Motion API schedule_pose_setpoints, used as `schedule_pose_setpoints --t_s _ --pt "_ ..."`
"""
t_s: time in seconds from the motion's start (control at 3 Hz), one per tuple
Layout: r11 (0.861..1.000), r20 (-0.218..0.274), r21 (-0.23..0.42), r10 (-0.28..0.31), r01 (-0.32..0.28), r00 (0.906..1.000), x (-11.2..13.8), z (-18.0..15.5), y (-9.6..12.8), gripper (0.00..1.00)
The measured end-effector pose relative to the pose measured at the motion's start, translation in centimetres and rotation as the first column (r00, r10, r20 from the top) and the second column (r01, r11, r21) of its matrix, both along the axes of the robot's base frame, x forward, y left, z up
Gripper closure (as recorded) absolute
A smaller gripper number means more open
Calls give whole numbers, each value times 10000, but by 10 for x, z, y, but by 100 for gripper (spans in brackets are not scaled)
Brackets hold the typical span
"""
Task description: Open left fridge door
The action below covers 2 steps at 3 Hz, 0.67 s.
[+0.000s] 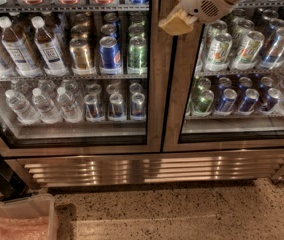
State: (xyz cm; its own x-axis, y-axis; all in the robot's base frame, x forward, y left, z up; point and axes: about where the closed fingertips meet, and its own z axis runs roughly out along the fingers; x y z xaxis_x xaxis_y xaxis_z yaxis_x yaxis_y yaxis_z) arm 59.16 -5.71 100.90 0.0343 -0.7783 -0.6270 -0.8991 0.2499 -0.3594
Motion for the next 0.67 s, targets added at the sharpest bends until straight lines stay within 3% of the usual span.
schedule_pose_setpoints --t_s 0.67 --pt "10000 0 1 0 0 10000 3 3 -2 100"
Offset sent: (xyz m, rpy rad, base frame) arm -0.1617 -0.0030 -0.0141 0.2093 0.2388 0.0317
